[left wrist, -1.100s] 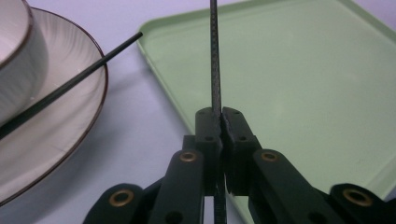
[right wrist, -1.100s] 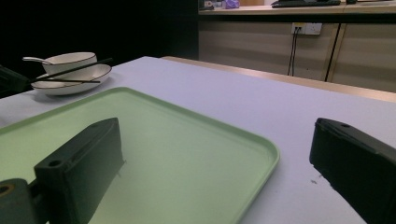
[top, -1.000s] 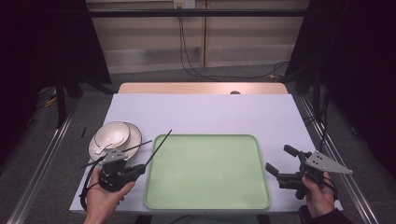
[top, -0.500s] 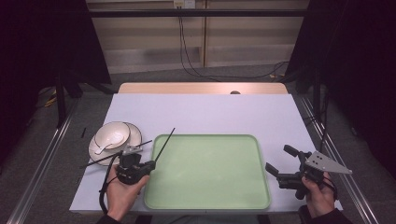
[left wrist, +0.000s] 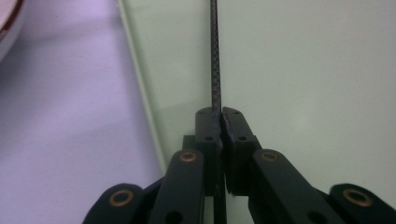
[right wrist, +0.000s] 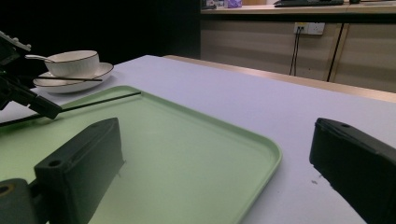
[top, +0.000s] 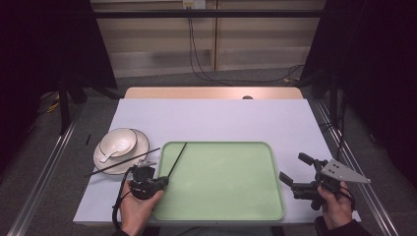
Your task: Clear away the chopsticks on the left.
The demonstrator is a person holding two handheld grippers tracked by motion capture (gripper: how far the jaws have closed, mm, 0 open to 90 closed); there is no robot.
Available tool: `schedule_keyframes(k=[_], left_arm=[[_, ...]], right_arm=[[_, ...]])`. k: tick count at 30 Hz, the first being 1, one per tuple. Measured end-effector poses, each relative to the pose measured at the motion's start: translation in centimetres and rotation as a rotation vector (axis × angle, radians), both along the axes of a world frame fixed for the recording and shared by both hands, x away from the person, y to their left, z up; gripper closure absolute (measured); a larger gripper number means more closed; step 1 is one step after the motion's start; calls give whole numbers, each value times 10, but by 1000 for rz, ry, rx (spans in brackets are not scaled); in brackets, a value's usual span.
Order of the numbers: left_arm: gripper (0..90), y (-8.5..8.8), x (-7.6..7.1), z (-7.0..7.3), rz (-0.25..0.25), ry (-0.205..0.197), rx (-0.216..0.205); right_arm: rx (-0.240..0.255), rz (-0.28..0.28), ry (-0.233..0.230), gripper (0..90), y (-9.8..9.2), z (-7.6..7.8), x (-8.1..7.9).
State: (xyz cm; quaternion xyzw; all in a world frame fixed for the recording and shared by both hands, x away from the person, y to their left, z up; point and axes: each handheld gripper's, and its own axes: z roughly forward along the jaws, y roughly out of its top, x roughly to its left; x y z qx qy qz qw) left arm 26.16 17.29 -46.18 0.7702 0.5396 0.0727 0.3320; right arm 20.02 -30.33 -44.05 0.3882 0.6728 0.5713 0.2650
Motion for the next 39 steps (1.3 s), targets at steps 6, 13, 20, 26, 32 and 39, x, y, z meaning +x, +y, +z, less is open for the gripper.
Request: schedule_keyframes(k=[6, 13, 20, 26, 32, 39], left_arm=[[860, -2, -2, -2, -5, 0, 3], [856, -4, -3, -2, -36, -26, 33], [840, 4, -1, -3, -41, -14, -8], [752, 8, 1, -4, -61, -17, -38], [642, 14, 1, 3, -100, -96, -60], [501, 24, -8, 14, -164, -232, -114]], right_arm=[[-5, 10, -3, 20, -1, 0, 0], [-18, 10, -10, 20, -1, 0, 0], [-18, 10, -10, 20, -1, 0, 0], [-15, 11, -3, 20, -1, 0, -1], [-15, 11, -6, 20, -1, 0, 0], [-12, 11, -10, 20, -1, 0, 0]])
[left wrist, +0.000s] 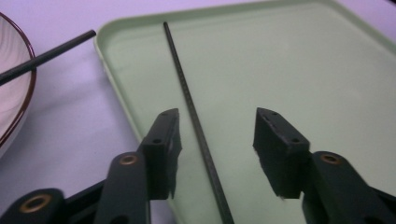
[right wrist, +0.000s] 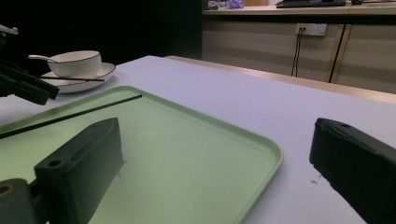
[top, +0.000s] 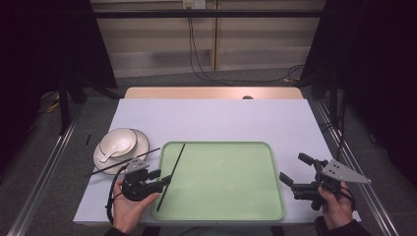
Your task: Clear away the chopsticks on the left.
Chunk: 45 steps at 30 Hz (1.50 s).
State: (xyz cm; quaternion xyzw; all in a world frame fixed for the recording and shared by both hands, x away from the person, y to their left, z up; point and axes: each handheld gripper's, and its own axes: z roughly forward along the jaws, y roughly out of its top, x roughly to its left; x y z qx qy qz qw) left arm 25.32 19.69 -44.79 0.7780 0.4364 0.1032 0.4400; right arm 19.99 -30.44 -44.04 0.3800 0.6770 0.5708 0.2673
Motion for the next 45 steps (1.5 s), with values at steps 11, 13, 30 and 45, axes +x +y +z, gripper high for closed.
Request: schedule_keyframes(k=[11, 13, 30, 45], left_arm=[[218, 32, -14, 8, -126, -210, -11], [191, 37, -16, 9, -137, -237, 1], [145, 103, -26, 19, -89, -242, -8], [331, 171, 2, 23, -78, -189, 57]], right_arm=[[1, -3, 0, 20, 0, 0, 0], [-4, -2, 0, 20, 0, 0, 0], [-3, -4, -4, 20, 0, 0, 0], [-4, -6, -3, 20, 1, 0, 0]])
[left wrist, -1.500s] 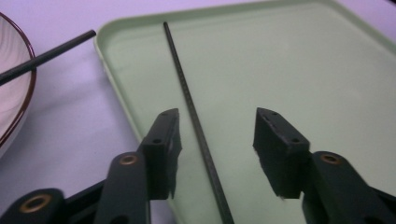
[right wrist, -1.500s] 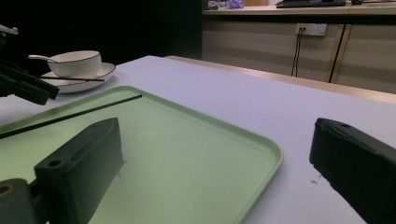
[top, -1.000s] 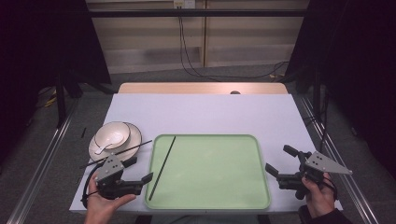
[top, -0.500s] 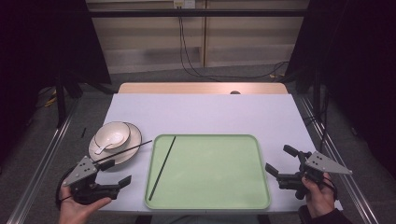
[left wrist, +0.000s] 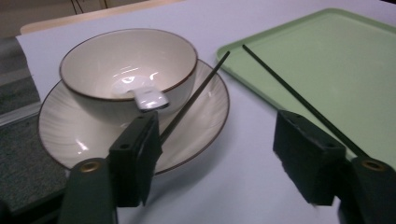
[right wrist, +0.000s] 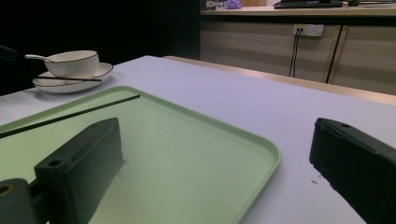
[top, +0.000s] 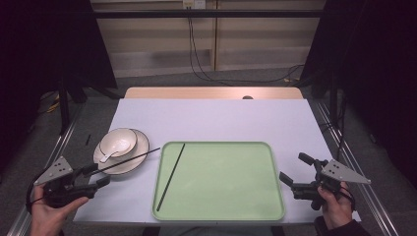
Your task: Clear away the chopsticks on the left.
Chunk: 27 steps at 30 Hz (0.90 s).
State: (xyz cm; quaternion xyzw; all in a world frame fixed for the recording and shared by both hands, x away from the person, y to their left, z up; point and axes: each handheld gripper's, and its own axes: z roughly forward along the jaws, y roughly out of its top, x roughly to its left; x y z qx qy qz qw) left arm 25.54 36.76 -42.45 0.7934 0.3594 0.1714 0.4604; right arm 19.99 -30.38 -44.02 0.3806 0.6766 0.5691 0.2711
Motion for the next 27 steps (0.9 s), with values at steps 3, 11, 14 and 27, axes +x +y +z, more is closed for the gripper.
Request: schedule_keyframes(k=[3, 11, 14, 27], left_arm=[[334, 7, 9, -6, -17, 41, 42], [440, 8, 32, -14, -25, 65, 124], [520, 8, 41, -15, -32, 92, 142], [696, 4, 55, -18, -78, 110, 193]], right_arm=[[-1, 0, 3, 20, 0, 0, 0], [-5, 0, 5, 21, 0, 0, 0], [-4, -3, 7, 21, 0, 0, 0], [-6, 2, 7, 21, 0, 0, 0]])
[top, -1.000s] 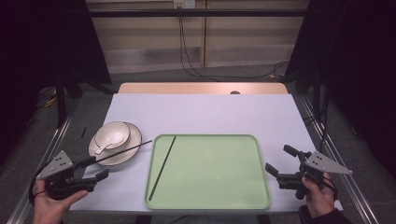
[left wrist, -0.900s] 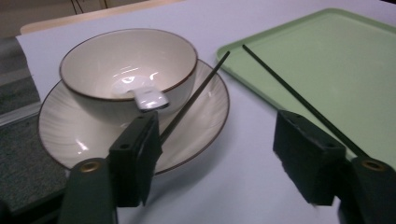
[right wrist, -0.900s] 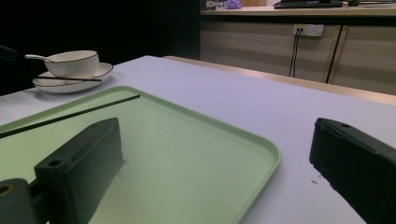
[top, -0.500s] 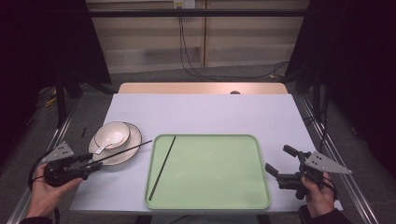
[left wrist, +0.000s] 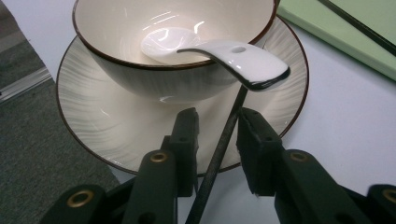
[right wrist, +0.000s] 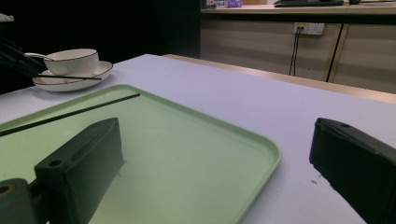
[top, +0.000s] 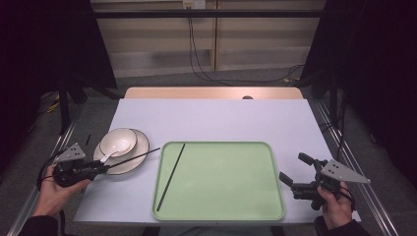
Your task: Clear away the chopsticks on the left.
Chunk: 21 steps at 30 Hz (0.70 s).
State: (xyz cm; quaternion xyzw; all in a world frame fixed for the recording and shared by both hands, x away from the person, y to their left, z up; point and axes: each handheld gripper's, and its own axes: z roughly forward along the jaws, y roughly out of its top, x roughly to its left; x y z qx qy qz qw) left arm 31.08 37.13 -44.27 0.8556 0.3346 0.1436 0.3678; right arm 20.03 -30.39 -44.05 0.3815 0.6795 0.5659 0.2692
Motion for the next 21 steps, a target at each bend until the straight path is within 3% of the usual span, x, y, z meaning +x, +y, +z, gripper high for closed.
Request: schedule_keyframes(k=[9, 21], left_arm=[[737, -8, 4, -5, -26, 24, 5], [776, -17, 13, -6, -81, 64, 60]], right_arm=[[-1, -4, -1, 21, 0, 0, 0], [-3, -2, 5, 21, 0, 0, 0]])
